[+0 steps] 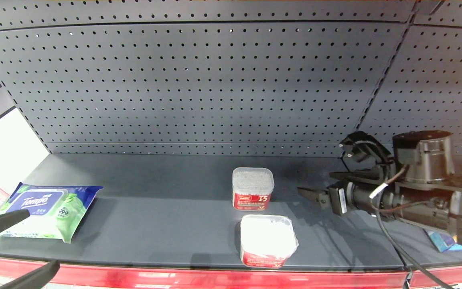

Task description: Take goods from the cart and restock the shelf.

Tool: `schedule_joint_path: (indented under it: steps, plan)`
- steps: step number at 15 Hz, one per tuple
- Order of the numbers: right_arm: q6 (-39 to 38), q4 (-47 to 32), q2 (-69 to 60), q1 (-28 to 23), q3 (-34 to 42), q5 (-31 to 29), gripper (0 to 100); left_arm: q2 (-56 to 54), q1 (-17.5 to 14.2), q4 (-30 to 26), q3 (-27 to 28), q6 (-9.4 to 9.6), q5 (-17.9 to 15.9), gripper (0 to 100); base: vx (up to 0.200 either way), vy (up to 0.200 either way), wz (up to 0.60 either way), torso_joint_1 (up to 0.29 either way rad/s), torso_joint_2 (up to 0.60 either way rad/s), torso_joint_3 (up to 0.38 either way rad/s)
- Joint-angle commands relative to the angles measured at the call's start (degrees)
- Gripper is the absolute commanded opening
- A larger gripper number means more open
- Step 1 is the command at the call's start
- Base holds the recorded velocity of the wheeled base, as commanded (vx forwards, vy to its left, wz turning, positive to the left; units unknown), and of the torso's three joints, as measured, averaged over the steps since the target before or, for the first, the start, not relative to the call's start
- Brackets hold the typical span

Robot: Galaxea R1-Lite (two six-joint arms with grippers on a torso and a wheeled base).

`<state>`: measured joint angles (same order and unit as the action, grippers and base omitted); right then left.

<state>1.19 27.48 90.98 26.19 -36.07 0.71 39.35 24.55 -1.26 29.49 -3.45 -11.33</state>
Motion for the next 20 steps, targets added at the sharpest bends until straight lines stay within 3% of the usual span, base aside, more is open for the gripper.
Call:
schedule_joint_path:
  steps: [1, 3, 6, 7, 11, 20]
  plan:
    - [0.48, -0.32, -13.37, 2.38, 9.62, -5.10, 100, -2.88, -0.03, -3.05, -0.05, 0.29, 0.08, 100, 0.000, 0.000, 0.00, 0.000, 0.00, 0.000]
    - [0.74, -1.64, -18.73, 3.43, 13.92, -6.51, 100, -4.63, -0.03, -3.93, -1.98, 0.29, 0.08, 100, 0.000, 0.000, 0.00, 0.000, 0.00, 0.000]
    - [0.83, -15.52, -23.57, 3.87, 9.53, -8.35, 100, -5.43, -0.03, -3.67, -3.65, 0.29, 0.16, 100, 0.000, 0.000, 0.00, 0.000, 0.00, 0.000]
    - [0.83, -16.75, -23.21, 4.66, 8.03, -9.23, 100, -5.60, -0.03, -3.67, -3.74, 0.29, 0.16, 100, 0.000, 0.000, 0.00, 0.000, 0.00, 0.000]
    - [0.30, -17.02, -17.24, 11.70, 7.68, -10.11, 100, -5.69, -0.03, -3.67, -3.65, 0.29, 0.16, 100, 0.000, 0.000, 0.00, 0.000, 0.00, 0.000]
    - [0.30, -16.58, -5.64, 10.47, 3.55, -10.46, 100, -6.39, -0.12, -3.67, -3.74, 0.20, 0.69, 100, 0.000, 0.000, 0.00, 0.000, 0.00, 0.000]
